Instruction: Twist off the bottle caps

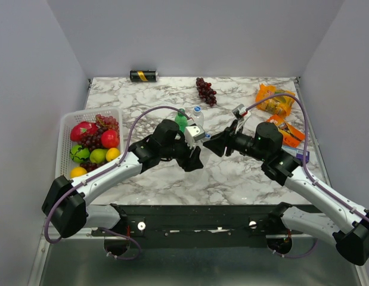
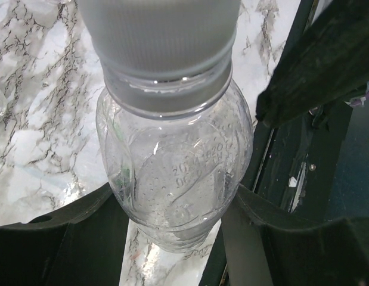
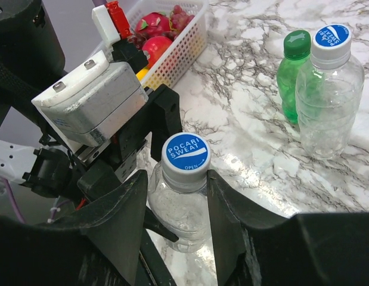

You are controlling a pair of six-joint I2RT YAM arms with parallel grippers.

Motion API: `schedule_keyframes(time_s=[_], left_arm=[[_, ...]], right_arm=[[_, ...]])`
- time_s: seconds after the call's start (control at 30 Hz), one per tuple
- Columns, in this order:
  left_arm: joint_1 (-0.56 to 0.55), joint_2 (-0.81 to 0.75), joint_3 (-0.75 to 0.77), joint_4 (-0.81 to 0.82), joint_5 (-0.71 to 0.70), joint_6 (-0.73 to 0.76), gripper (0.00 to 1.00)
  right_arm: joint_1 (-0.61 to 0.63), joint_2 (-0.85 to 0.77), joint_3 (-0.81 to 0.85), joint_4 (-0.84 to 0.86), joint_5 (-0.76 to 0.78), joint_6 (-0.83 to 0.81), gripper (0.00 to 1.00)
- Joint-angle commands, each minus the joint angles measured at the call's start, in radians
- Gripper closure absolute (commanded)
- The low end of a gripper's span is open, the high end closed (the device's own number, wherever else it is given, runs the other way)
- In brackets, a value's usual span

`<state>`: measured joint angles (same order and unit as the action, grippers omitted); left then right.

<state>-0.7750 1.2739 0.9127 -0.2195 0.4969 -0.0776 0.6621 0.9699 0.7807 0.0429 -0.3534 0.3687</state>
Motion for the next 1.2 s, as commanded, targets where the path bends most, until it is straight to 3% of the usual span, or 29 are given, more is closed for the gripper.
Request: schedule_keyframes(time_s=[0.0,0.6,0.83,1.17], left_arm=[[-0.021,0.015,0.034,0.005,-0.008,-0.004,0.6],[-0.043,0.013,0.038,-0.001,0.009,0.002,0.6],[-0.041,0.005,0.032,0.019,0.1,-0.004,0.6],[-0.04,-0.067,0.005,0.141,0.514,-0.025,0.6]], right_arm=[[0.007,0.003,0.031,0.04,-0.047,0.016,0.47],[0.011,0.049,0.046,0.066,-0.056,0.021,0.46],[0.01,0.053,0.031,0.09,-0.073,0.007,0.64],[-0.082,0.004,0.0,0.205,-0.576,-0.039,0.64]])
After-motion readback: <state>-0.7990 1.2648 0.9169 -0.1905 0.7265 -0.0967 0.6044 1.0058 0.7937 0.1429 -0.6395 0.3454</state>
